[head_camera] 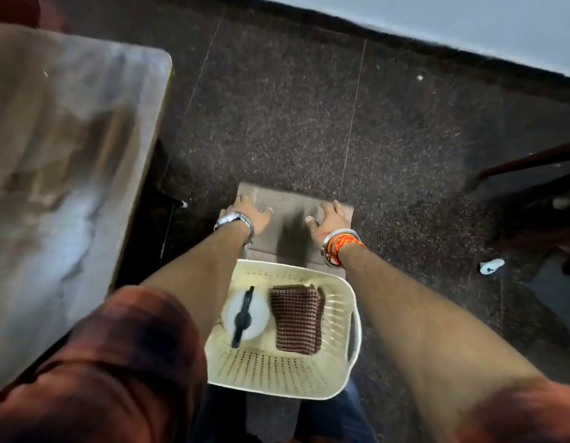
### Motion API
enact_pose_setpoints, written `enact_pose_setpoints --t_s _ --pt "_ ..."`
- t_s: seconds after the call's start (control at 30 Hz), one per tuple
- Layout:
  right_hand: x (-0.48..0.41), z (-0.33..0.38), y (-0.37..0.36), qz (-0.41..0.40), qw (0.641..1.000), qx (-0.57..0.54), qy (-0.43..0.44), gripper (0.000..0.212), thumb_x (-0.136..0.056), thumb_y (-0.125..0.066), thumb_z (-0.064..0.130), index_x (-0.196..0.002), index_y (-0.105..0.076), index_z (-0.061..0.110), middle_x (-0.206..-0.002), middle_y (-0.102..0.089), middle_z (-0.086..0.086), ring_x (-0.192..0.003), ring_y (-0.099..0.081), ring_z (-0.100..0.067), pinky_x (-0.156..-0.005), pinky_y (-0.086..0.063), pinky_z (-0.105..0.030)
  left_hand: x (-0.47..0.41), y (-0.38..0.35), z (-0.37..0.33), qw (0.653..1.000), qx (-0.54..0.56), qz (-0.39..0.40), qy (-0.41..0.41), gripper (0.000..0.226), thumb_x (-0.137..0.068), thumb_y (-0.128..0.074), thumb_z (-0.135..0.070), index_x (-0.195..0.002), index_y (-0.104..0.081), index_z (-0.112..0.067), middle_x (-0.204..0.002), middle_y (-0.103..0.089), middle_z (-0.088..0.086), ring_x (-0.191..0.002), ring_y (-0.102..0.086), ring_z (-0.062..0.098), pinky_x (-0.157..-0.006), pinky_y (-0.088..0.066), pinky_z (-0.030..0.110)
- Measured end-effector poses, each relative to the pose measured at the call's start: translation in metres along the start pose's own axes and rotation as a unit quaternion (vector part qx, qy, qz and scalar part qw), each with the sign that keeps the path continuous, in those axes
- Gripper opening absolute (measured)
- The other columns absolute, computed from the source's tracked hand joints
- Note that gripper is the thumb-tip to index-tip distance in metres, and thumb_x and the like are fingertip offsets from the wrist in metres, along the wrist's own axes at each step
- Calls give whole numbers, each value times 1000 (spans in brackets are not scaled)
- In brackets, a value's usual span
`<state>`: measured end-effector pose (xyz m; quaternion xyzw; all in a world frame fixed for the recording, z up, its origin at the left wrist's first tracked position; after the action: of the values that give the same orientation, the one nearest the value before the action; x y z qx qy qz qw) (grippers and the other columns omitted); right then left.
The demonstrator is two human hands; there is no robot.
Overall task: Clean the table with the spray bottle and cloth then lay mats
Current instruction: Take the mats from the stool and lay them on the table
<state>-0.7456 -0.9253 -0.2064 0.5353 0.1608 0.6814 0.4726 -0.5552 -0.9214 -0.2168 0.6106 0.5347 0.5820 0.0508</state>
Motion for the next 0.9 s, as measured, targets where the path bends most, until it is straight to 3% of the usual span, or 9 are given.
enact_pose_setpoints --t_s 0.13,0.27,0.37,0.47,0.57,0.7,0.83,0.9 --pt "-38 -23 6 48 999 -7 9 62 -93 -57 37 -146 -33 18 -160 -11 -12 -140 -30 -33 -112 -26 -32 -38 -21 -13 997 48 -14 61 85 -92 -56 -50 -157 -18 -11 -161 -28 11 -140 -39 38 -115 -33 45" --pt "-71 -39 11 50 998 10 -22 63 -89 -63 39 -143 -35 27 -155 -15 -14 -133 -33 -42 -108 -34 -43 -63 -31 -17 990 38 -42 126 94 -88 -55 -57 -159 -4 -23 -167 -3 9 -150 -14 42 -122 -15 52" --pt "-83 -47 15 68 995 -3 -79 66 -88 -66 37 -144 -31 33 -152 -15 -18 -133 -32 -43 -104 -36 -45 -80 -31 -9 982 62 -61 165 111 -71 -60 -65 -158 -7 -23 -166 -14 11 -149 -20 41 -120 -17 55" --pt "-88 -58 11 72 994 -49 -59 63 -88 -67 29 -142 -36 25 -137 -45 -20 -121 -49 -37 -99 -40 -35 -88 -38 2 975 121 -63 177 124 -61 -67 -65 -159 -8 -18 -162 -27 12 -145 -33 36 -119 -25 53" --pt "-86 -62 15 20 997 -66 -48 50 -89 -63 20 -135 -44 17 -123 -57 -19 -115 -54 -35 -94 -42 -33 -77 -43 -15 967 137 -116 179 107 -74 -73 -53 -156 -18 -13 -157 -33 15 -139 -40 37 -117 -29 52" --pt "-69 -46 30 -50 998 -16 -17 37 -89 -57 12 -124 -49 10 -115 -60 -21 -108 -58 -37 -86 -46 -37 -47 -37 -40 940 152 -225 209 69 -87 -67 -42 -137 -38 -4 -142 -49 19 -127 -51 43 -108 -40 51" --pt "-48 -30 70 -101 989 74 78 30 -90 -48 8 -119 -57 14 -107 -65 -18 -103 -60 -39 -77 -48 -41 -15 -29 -72 938 99 -283 171 42 -93 -60 -35 -122 -60 -6 -143 -39 18 -127 -41 39 -104 -39 44" --pt "-42 -19 93 -114 983 73 126 33 -88 -49 6 -118 -60 15 -107 -66 -17 -102 -60 -40 -78 -48 -41 1 -19 -93 938 106 -295 148 31 -95 -58 -32 -114 -62 -8 -135 -39 17 -120 -42 37 -98 -41 42"
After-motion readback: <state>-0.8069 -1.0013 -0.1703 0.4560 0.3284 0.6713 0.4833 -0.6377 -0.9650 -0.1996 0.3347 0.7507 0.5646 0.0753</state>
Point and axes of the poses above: each hand's wrist, its own x-axis away from the middle knuckle, its own y-axis out of the back of the hand, z = x × y, the point moved 1 cm from there along -x, towards the middle knuckle
